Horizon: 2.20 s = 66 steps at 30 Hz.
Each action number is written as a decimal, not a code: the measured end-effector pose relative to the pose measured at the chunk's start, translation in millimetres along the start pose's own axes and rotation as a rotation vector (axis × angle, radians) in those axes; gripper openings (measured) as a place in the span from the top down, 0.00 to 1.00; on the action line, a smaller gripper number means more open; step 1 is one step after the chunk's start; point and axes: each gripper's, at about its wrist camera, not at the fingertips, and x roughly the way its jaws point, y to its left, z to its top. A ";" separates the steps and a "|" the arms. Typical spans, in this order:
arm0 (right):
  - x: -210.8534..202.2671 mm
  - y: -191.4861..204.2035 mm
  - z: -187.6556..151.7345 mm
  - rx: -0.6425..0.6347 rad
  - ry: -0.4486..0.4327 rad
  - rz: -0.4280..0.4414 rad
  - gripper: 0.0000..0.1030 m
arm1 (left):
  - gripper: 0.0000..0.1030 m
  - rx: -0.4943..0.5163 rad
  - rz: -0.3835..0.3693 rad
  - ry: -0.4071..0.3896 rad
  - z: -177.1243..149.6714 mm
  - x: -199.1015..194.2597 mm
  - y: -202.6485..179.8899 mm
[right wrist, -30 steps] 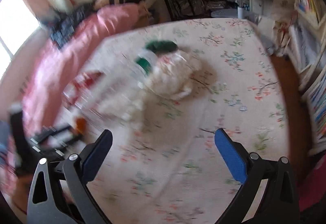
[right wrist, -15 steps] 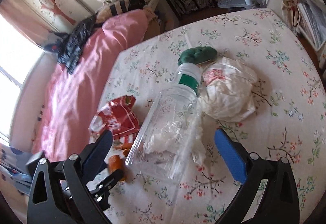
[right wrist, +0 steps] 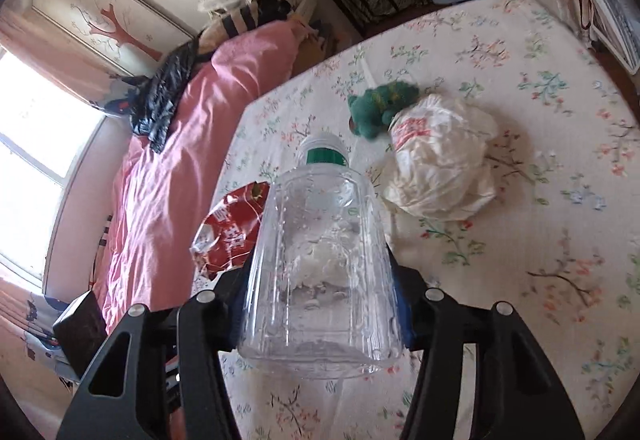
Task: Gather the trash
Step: 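Grasp the clear plastic bottle with the right tool while the left tool grasps an orange peel, then carry the bottle to the yellow bin and open the right tool while the left tool carries the peel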
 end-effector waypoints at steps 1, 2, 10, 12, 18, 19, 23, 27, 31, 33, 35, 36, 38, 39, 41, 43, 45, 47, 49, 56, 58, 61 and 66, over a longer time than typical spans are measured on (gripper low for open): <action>-11.9 0.8 -2.8 -0.008 -0.015 0.013 0.47 | 0.80 0.002 0.001 -0.006 -1.0 -3.9 0.1; -18.4 1.6 -4.9 -0.013 -0.021 0.020 0.47 | 0.80 0.003 0.001 -0.011 -2.7 -8.0 0.3; -32.6 12.2 -59.6 -0.252 0.095 -0.178 0.47 | 0.80 0.029 0.000 0.001 -21.1 -24.2 -3.2; -28.9 12.6 -67.0 -0.288 0.115 -0.220 0.47 | 0.80 0.039 -0.001 0.012 -25.2 -22.4 -7.0; -9.1 5.8 -76.8 -0.315 0.179 -0.300 0.45 | 0.80 0.038 0.019 0.059 -32.3 -4.9 -7.3; -5.5 4.9 -78.5 -0.326 0.188 -0.310 0.44 | 0.80 0.033 0.019 0.064 -32.5 -2.3 -5.9; -9.1 3.2 -78.0 -0.292 0.176 -0.262 0.47 | 0.80 0.011 -0.012 0.040 -32.0 -7.3 -4.6; -29.0 -4.6 -71.6 -0.167 0.124 -0.128 0.47 | 0.81 0.022 -0.044 -0.034 -30.3 -29.6 -9.2; -52.4 -4.9 -79.3 -0.087 0.078 -0.002 0.47 | 0.81 0.034 -0.047 -0.093 -32.8 -51.1 -14.7; -62.6 1.0 -88.7 -0.087 0.062 0.046 0.47 | 0.81 0.041 -0.037 -0.109 -36.6 -59.5 -18.8; -69.0 9.5 -99.5 -0.108 0.050 0.071 0.47 | 0.81 0.047 -0.032 -0.127 -41.7 -68.5 -23.1; -73.7 15.0 -107.5 -0.121 0.047 0.089 0.47 | 0.81 0.050 -0.027 -0.136 -43.8 -72.6 -25.0; -79.1 23.2 -122.1 -0.140 0.047 0.109 0.47 | 0.81 0.058 -0.016 -0.157 -49.8 -82.2 -28.8; -79.1 26.8 -126.8 -0.146 0.049 0.116 0.47 | 0.81 0.059 -0.009 -0.170 -53.9 -88.0 -30.6; -81.8 30.9 -141.9 -0.153 0.060 0.131 0.47 | 0.81 0.057 -0.001 -0.188 -61.7 -97.4 -30.7; -83.3 33.6 -158.7 -0.156 0.075 0.141 0.47 | 0.81 0.049 0.007 -0.208 -69.7 -106.8 -30.6; -83.9 34.4 -175.7 -0.153 0.093 0.151 0.47 | 0.81 0.039 0.012 -0.223 -75.6 -114.3 -29.7; -84.1 34.3 -189.2 -0.149 0.110 0.157 0.47 | 0.81 0.031 0.016 -0.237 -80.9 -121.3 -28.9; -84.4 34.9 -204.5 -0.149 0.134 0.163 0.47 | 0.81 0.026 0.018 -0.249 -86.9 -127.6 -28.0; -71.1 45.5 -245.9 -0.193 0.233 0.154 0.47 | 0.81 0.024 0.020 -0.256 -102.6 -138.2 -29.4; -64.9 51.3 -259.2 -0.224 0.270 0.138 0.47 | 0.81 0.027 0.022 -0.258 -110.2 -141.9 -31.0; -54.1 57.4 -280.1 -0.279 0.325 0.091 0.47 | 0.81 0.028 0.022 -0.259 -120.5 -146.9 -33.2; -27.6 63.4 -311.2 -0.380 0.426 -0.029 0.47 | 0.81 0.033 0.014 -0.254 -134.5 -152.8 -37.8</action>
